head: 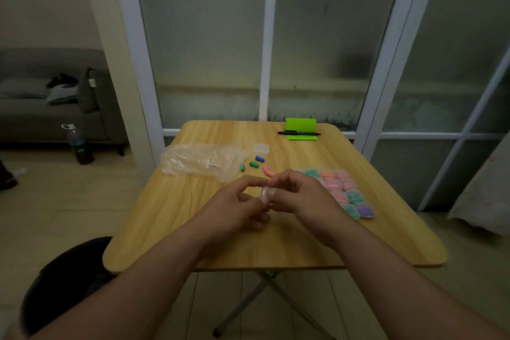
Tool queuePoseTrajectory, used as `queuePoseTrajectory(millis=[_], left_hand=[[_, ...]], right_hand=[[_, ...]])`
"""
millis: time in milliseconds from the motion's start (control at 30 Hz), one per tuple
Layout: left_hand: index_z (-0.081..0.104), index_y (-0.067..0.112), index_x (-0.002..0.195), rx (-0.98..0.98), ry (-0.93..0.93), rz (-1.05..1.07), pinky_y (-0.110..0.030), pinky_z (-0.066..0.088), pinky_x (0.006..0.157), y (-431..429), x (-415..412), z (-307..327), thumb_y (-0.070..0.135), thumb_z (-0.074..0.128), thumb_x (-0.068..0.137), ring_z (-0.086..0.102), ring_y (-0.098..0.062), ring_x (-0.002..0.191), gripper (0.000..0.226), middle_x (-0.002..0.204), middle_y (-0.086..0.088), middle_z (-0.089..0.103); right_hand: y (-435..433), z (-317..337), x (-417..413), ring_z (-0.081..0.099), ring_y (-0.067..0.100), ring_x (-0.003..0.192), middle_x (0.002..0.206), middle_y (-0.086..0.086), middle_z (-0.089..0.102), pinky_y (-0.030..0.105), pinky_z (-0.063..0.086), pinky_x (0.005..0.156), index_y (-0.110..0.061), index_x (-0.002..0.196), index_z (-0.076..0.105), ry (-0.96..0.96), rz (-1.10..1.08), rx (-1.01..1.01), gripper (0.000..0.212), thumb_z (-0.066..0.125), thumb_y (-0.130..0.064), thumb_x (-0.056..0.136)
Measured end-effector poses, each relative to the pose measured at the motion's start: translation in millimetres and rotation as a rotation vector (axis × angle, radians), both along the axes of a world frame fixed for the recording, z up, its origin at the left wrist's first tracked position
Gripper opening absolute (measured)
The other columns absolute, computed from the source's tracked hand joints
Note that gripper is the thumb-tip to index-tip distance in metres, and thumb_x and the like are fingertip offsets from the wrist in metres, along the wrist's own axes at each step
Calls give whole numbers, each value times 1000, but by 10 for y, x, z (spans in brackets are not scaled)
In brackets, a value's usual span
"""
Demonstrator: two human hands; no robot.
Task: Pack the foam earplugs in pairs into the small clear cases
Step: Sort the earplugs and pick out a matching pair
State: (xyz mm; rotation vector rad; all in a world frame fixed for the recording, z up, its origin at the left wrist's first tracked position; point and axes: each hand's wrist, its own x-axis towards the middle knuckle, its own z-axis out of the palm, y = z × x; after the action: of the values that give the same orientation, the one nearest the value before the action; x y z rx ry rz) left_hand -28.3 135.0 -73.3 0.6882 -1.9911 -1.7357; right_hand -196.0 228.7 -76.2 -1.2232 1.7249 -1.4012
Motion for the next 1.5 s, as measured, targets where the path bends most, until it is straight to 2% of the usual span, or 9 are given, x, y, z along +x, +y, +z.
queuePoseTrajectory(millis=[233, 400, 567, 667, 933, 1133, 1300, 1433, 1500], left_hand=[[63, 23, 126, 30, -10, -5, -33, 65, 79, -18, -34, 37, 18, 70, 99, 77, -28, 97, 28, 104, -17, 78], [66, 27, 126, 33, -53, -41, -32, 64, 81, -36, -34, 50, 24, 73, 97, 77, -23, 97, 29, 107, -12, 78], [66, 25, 129, 27, -51, -48, -29, 63, 78, -15, -28, 68, 24, 71, 99, 77, -23, 97, 31, 106, -12, 78], [67, 23, 128, 21, -60, -43, -26, 62, 77, -6, -37, 75, 21, 70, 99, 77, -25, 98, 29, 106, -14, 78], [70, 22, 122, 37, -57, -16, -39, 64, 86, -37, -35, 18, 20, 70, 98, 77, -28, 96, 24, 101, -13, 79], [71, 18, 118, 69, -40, 14, -37, 65, 82, -48, -32, -37, 12, 68, 97, 77, -33, 96, 22, 99, -18, 78], [70, 13, 121, 193, 1, 104, -39, 65, 78, -114, -16, -31, 3, 53, 101, 76, -30, 84, 28, 98, -27, 77], [69, 12, 121, 250, 43, 128, -36, 66, 74, -110, -19, -31, 3, 55, 101, 76, -30, 83, 26, 99, -27, 77], [67, 10, 120, 238, 60, 164, -36, 66, 74, -98, -33, -46, 3, 59, 99, 77, -29, 83, 23, 98, -24, 78]], right_hand=[[-9, 4, -42, 71, 21, 104, 99, -2, 78, 54, 54, 102, -25, 92, 75, 37, -39, 82, 21, 79, -45, 90], [11, 29, -51, 70, 15, 99, 95, -2, 78, 52, 54, 102, -18, 91, 73, 59, -30, 99, 18, 79, -35, 91], [31, 18, -54, 71, 20, 102, 98, -2, 78, 57, 54, 101, -24, 91, 74, 72, -40, 122, 28, 78, -51, 84], [23, 4, -61, 71, 21, 101, 98, -1, 78, 58, 55, 100, -24, 91, 74, 83, -46, 120, 23, 78, -46, 86], [4, 2, 4, 70, 26, 96, 95, 4, 75, 56, 57, 93, -23, 92, 72, 152, -87, 111, 20, 77, -42, 89], [-23, -8, 44, 68, 19, 90, 92, 1, 74, 42, 54, 81, -22, 92, 71, 177, -88, 118, 15, 76, -36, 90], [-82, -12, 26, 71, 18, 78, 86, 7, 78, 50, 58, 88, -20, 95, 75, 102, -143, 112, 7, 69, -20, 92], [-126, -59, 43, 75, 18, 88, 89, -2, 79, 54, 61, 89, -27, 95, 75, 111, -165, 85, 10, 67, -32, 95], [-129, -92, 95, 73, 9, 87, 91, -6, 77, 45, 62, 85, -30, 97, 72, 166, -145, 52, 12, 68, -41, 96]])
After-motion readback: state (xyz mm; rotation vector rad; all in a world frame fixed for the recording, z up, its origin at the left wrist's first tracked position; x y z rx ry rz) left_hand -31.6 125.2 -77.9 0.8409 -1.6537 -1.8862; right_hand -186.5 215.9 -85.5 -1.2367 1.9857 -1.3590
